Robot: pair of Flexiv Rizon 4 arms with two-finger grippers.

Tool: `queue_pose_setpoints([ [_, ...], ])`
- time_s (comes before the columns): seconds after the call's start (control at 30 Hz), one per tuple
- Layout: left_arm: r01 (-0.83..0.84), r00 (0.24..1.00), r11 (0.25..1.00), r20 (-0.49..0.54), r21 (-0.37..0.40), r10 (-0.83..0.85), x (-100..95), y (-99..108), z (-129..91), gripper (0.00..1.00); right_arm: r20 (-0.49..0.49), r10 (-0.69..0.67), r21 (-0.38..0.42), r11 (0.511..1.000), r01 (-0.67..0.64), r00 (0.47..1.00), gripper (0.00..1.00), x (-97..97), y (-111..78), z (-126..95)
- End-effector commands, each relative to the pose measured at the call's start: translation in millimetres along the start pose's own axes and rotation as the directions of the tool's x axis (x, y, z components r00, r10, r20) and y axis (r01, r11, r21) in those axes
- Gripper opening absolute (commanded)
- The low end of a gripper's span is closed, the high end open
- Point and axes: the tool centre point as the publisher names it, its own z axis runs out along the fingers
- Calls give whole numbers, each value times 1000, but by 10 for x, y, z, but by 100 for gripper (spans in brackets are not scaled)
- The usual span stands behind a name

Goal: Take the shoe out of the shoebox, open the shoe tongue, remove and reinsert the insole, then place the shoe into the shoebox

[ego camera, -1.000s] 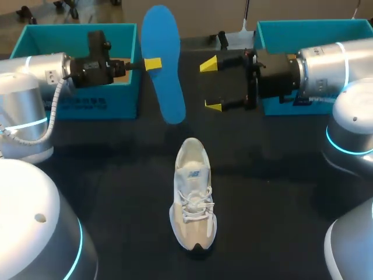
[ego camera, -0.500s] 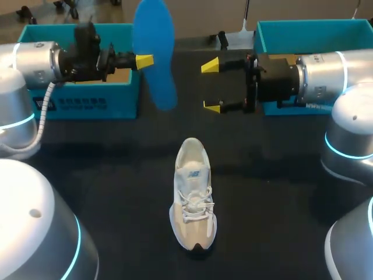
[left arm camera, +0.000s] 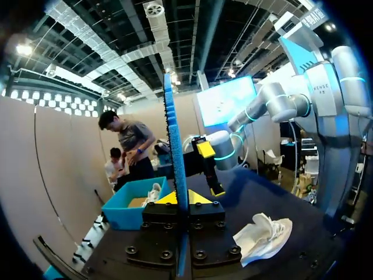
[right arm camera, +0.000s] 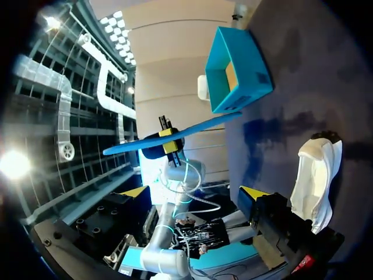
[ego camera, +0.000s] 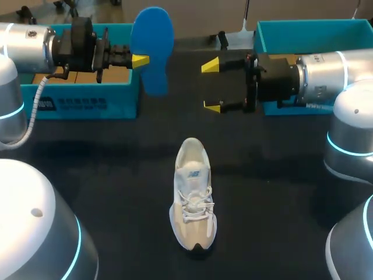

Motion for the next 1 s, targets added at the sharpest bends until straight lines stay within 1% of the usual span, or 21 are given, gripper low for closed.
queue_pose_setpoints([
  [0.03,-122,992,993,-14,7,122,-8,30,7,0,1,0,-1,1000,0,1000,100,0,5,21],
  [0.07,-165,986,986,-13,-1,165,1,36,8,0,1,0,-1,1000,0,1000,100,0,5,21],
  [0.1,-201,979,979,-20,18,202,9,49,18,0,1,0,-1,1000,0,1000,100,0,5,21],
  [0.17,-284,959,959,-27,-11,284,34,77,33,0,1,0,-1,1000,0,1000,100,0,5,21],
  [0.2,-337,941,941,-22,0,337,46,90,35,0,1,0,-1,1000,0,1000,100,0,5,21],
  [0.23,-361,932,933,-33,-14,360,61,109,40,0,1,0,-1,1000,0,1000,100,0,5,21],
  [0.3,-467,884,884,-29,-33,466,93,126,50,0,1,0,-1,1000,0,1000,100,0,5,21],
  [0.33,-511,860,858,-24,-57,510,103,131,59,0,1,0,-1,1000,0,1000,100,0,5,21],
  [0.37,-597,800,794,-14,-111,600,126,141,73,0,1,0,-1,1000,0,1000,100,0,5,21],
  [0.4,-695,706,690,-16,-203,708,138,183,87,0,1,0,-1,1000,0,1000,100,0,5,21],
  [0.77,-695,706,690,-16,-203,708,138,183,87,0,1,0,-1,1000,0,1000,100,0,5,21],
  [0.8,-740,661,641,-41,-205,750,158,164,105,0,1,0,-1,1000,0,1000,100,0,5,21],
  [0.83,-763,640,626,-53,-158,767,176,158,124,0,1,0,-1,1000,0,1000,100,0,5,21],
  [0.9,-806,585,574,-52,-145,809,197,190,145,0,1,0,-1,1000,0,1000,100,0,5,21],
  [0.93,-824,562,554,-36,-119,827,216,201,152,0,1,0,-1,1000,0,1000,100,0,5,21],
  [1.0,-835,546,541,-22,-100,838,222,245,158,0,1,0,-1,1000,0,1000,100,0,5,21],
])
